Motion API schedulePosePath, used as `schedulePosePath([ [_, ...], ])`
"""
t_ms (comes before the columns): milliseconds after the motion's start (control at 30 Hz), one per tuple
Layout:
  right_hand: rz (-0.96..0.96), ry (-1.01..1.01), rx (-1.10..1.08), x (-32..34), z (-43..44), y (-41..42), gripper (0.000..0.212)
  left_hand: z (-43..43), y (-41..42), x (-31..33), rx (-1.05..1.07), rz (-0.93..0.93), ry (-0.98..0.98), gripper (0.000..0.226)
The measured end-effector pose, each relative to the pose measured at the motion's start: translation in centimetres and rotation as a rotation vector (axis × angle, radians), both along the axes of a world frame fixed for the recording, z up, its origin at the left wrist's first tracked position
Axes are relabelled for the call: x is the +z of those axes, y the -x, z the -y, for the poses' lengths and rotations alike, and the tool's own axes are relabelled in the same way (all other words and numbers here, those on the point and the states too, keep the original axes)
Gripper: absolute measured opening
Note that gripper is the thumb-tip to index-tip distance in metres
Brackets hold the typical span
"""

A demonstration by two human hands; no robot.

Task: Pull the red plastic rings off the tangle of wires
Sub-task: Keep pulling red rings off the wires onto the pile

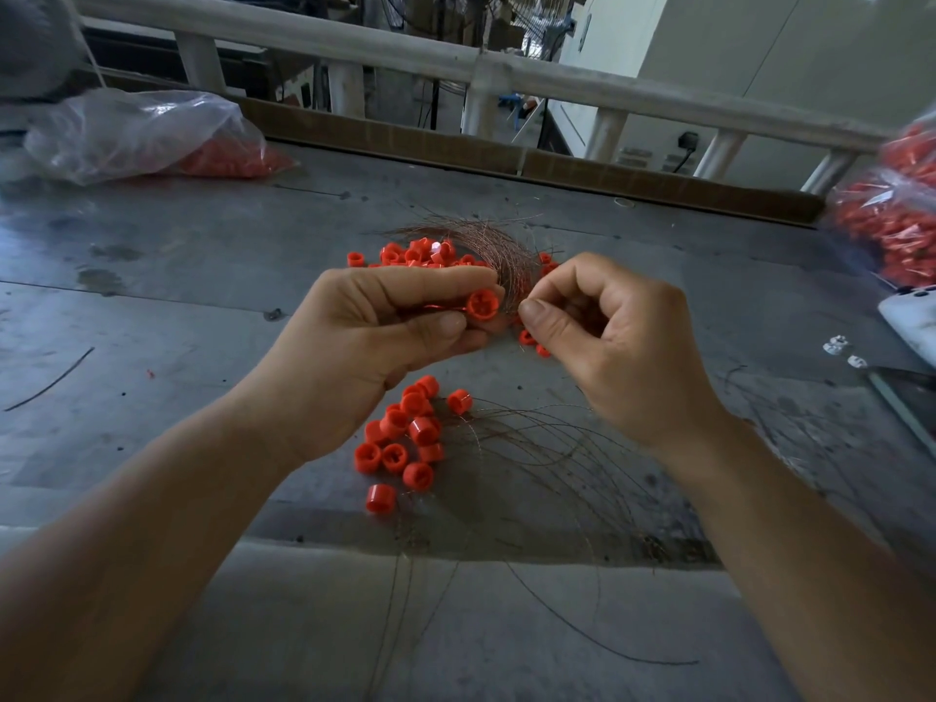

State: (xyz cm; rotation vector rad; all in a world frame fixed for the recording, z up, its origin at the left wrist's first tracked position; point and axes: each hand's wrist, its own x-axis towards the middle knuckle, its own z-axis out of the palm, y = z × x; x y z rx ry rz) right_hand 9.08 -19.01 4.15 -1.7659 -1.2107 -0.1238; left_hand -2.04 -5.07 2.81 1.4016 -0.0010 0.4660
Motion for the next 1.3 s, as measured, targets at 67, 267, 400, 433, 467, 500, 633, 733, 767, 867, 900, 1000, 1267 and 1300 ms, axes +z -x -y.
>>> schedulePosePath([
  [67,-0.003,0.002,-0.002,0.0,0.0,0.0,0.010,0.0,0.0,0.0,0.001,-0.001,0.001,0.035],
  [267,-0.007,0.013,0.015,0.0,0.0,0.0,0.012,-0.1,0.0,0.1,0.028,-0.002,0.024,0.032],
  [400,-0.033,0.039,0.048,-0.1,0.0,0.0,0.016,-0.2,0.0,0.1,-0.007,-0.011,0.073,0.033],
  [433,-0.043,0.043,0.057,-0.1,0.0,0.0,0.017,-0.2,0.0,0.1,-0.021,-0.013,0.091,0.032],
  [467,-0.050,0.050,0.065,0.0,0.0,0.0,0.019,-0.2,0.1,0.1,-0.040,-0.014,0.109,0.030],
  [500,-0.056,0.063,0.071,0.0,0.0,0.0,0.020,-0.2,0.1,0.1,-0.060,-0.013,0.124,0.028],
  [633,-0.129,0.146,0.111,0.0,-0.1,0.1,0.018,-0.2,0.1,0.0,-0.146,-0.010,0.142,0.025],
  [733,-0.193,0.200,0.168,-0.3,-0.4,0.3,0.020,0.0,0.1,-0.1,-0.194,-0.027,0.141,0.023],
  [767,-0.198,0.213,0.181,-0.4,-0.4,0.4,0.024,0.0,0.1,-0.2,-0.198,-0.035,0.143,0.023],
  [867,-0.194,0.251,0.185,-0.4,-0.4,0.2,0.020,0.0,0.1,-0.4,-0.189,-0.041,0.154,0.023],
  [900,-0.187,0.260,0.161,-0.3,-0.3,-0.1,0.015,-0.1,0.0,-0.4,-0.181,-0.038,0.155,0.023],
  [1000,-0.177,0.229,-0.035,-0.1,0.1,-2.3,0.010,-0.1,0.0,-0.5,-0.165,-0.036,0.169,0.023],
  [1267,-0.042,0.441,-0.335,-1.8,0.9,-6.2,0.007,-0.2,0.1,-0.2,-0.157,-0.038,0.197,0.024],
  [1300,-0.017,0.470,-0.326,-2.1,0.7,-6.2,0.010,-0.2,0.1,-0.2,-0.158,-0.037,0.200,0.024],
])
